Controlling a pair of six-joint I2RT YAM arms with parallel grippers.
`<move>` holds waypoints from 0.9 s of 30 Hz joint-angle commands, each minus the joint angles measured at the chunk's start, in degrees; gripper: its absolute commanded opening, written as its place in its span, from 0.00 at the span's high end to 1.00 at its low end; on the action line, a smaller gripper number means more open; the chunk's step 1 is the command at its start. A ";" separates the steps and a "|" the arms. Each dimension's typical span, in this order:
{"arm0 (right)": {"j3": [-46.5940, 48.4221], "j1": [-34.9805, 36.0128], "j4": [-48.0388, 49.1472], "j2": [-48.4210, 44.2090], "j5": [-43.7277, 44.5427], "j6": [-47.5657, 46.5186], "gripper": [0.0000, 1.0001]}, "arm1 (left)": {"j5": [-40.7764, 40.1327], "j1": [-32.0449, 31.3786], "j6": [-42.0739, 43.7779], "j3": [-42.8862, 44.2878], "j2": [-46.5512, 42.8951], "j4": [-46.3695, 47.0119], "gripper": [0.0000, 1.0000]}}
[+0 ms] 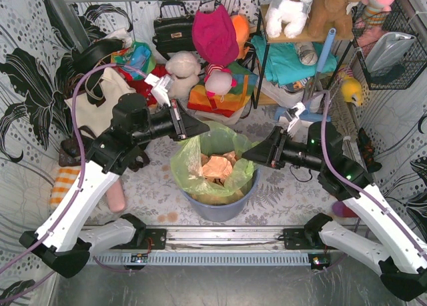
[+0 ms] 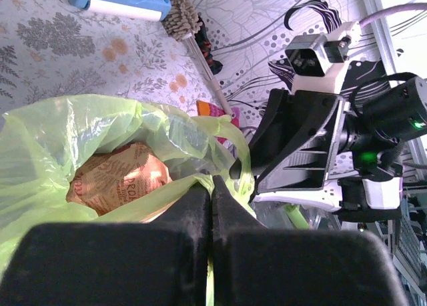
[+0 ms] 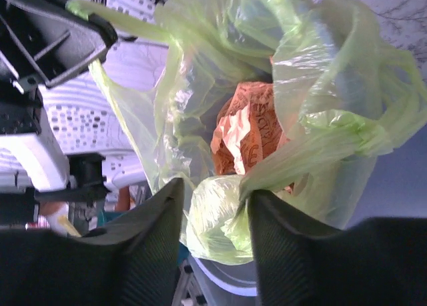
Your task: Tie the trash bag
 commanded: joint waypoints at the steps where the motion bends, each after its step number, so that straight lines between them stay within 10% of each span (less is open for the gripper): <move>1: 4.59 0.16 -6.24 -1.59 8.77 -1.93 0.51 | -2.55 0.36 2.12 1.51 0.06 2.16 0.97; 18: 4.63 0.16 -11.46 -0.89 20.12 -0.24 0.42 | -3.94 0.48 2.83 -1.81 -0.58 1.92 0.96; 27: 4.29 0.16 -15.86 -0.57 21.80 -1.39 0.63 | -6.26 0.45 2.82 -3.82 -4.77 -2.58 0.96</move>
